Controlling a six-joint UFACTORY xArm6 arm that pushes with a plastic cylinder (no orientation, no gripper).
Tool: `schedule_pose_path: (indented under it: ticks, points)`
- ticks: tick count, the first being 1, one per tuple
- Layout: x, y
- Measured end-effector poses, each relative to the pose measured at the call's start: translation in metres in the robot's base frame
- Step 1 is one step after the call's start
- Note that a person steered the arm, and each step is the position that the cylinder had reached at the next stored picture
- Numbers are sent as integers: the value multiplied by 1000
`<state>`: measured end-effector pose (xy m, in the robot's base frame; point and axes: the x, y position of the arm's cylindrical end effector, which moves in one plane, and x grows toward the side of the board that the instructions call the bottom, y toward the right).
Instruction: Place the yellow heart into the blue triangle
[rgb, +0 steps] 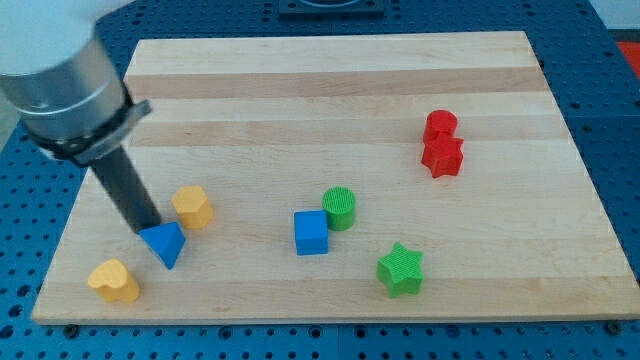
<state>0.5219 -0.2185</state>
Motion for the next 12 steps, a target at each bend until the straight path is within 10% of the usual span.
schedule_pose_path:
  ticks: [6,12]
  points:
    - [96,-70]
    - [57,1]
